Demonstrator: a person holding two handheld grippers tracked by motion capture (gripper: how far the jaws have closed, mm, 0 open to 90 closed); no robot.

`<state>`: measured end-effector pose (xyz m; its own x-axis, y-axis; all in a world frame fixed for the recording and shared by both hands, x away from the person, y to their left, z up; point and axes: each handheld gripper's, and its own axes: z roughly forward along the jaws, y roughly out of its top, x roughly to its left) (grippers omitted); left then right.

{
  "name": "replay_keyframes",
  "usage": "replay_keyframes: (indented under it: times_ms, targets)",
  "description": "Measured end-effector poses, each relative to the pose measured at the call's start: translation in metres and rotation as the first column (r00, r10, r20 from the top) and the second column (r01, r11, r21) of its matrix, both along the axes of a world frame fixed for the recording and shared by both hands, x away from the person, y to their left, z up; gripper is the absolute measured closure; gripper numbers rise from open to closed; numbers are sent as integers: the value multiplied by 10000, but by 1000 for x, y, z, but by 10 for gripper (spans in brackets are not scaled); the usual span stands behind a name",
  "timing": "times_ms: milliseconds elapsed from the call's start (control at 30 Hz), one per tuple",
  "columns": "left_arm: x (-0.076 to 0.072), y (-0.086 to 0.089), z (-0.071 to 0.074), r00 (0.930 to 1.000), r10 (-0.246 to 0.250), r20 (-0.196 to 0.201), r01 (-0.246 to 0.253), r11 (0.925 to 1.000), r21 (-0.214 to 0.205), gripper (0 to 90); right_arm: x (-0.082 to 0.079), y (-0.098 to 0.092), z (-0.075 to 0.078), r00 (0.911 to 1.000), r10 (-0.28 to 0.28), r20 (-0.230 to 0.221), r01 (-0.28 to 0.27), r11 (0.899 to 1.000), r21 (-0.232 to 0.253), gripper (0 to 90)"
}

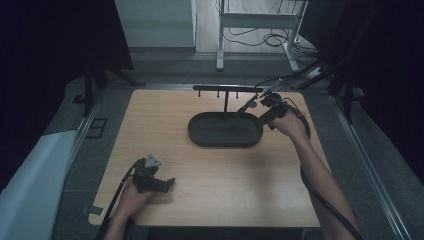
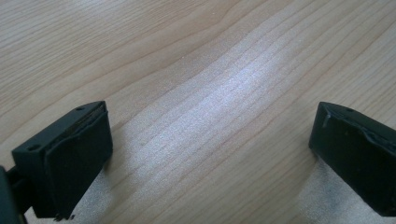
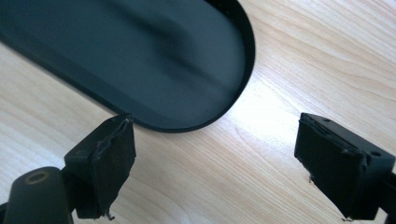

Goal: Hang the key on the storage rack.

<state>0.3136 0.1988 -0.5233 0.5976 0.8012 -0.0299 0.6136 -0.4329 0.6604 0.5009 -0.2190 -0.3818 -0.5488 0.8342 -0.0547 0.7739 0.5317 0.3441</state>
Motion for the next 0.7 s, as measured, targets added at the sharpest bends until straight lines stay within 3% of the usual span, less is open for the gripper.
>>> replay_keyframes:
  times_ms: [233, 700]
  targets:
    - [0, 0, 0, 10000, 3, 2, -3, 10000, -5, 0, -15, 1, 2, 9995, 260, 195, -266, 9992, 307, 48]
    - [0, 0, 0, 10000, 3, -1, -3, 10000, 11, 0, -40, -4, 5, 9958, 677, 612, -713, 9957, 588, 39]
